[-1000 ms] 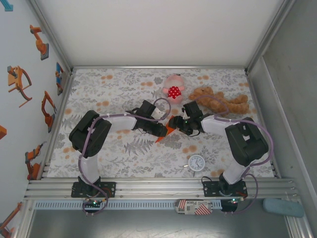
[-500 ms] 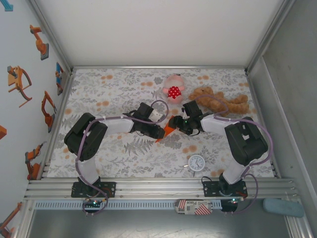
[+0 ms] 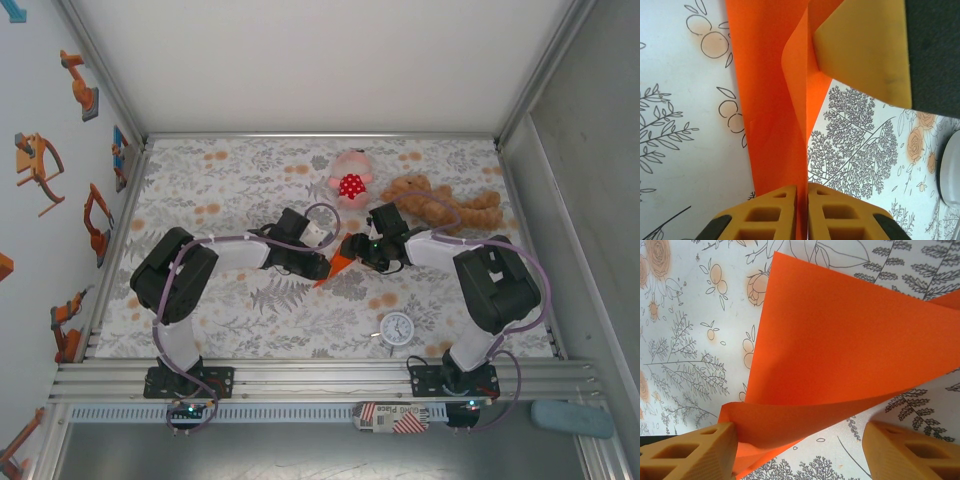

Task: Fold a paper plane with a square sheet of paper (pick it up from the middle)
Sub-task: Fold the wing for the fifth time at the center of the table.

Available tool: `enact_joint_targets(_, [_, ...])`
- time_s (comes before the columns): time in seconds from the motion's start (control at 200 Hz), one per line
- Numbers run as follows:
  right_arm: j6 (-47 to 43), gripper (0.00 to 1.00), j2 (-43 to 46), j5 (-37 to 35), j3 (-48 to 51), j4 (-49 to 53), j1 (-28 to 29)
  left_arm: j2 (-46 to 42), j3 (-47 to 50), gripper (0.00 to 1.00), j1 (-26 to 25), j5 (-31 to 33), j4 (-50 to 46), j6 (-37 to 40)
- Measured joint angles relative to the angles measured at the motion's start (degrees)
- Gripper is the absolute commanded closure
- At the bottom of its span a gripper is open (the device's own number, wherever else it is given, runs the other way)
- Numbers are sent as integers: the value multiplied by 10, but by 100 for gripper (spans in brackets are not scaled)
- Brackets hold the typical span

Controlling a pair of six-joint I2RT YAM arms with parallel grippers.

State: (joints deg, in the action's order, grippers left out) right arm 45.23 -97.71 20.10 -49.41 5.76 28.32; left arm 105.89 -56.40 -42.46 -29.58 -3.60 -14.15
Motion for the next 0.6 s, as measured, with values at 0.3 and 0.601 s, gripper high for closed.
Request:
enact_joint_targets(0.3, [4, 35, 0, -3, 0, 0, 0, 9, 5, 88, 0, -5, 14, 0])
enact_joint_targets(0.601, [4, 38, -7, -13, -8, 15, 0, 18, 14, 88, 0, -12, 32, -1])
